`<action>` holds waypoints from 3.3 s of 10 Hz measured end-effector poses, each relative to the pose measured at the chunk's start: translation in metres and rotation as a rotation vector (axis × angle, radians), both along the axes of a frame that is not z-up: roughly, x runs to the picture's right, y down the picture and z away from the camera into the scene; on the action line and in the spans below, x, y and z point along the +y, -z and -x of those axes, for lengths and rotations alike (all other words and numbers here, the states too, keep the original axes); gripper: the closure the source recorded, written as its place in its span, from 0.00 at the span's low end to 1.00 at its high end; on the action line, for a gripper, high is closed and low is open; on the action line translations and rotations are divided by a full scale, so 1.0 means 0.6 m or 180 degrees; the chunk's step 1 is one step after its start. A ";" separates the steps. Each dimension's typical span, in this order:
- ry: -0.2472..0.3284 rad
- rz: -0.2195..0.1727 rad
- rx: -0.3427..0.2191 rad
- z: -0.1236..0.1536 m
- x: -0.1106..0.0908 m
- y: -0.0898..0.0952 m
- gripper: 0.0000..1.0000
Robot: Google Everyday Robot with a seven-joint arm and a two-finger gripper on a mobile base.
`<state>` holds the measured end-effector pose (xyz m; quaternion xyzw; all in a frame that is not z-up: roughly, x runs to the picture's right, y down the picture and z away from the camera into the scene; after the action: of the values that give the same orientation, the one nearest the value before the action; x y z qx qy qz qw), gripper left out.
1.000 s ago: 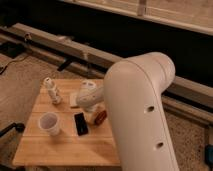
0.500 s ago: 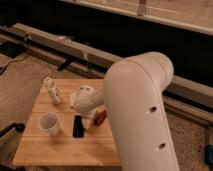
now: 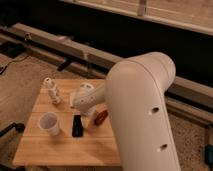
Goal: Push the eraser across the table
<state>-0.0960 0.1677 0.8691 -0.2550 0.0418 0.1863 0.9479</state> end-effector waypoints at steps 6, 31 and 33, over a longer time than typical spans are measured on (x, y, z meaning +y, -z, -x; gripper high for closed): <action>-0.0303 -0.0327 0.0023 0.017 -0.126 -0.070 0.20; 0.0615 -0.0167 -0.0285 0.003 0.034 0.042 0.20; 0.0697 -0.0126 -0.0320 -0.007 0.048 0.057 0.20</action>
<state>-0.0918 0.1966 0.8351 -0.2391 0.0182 0.0694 0.9683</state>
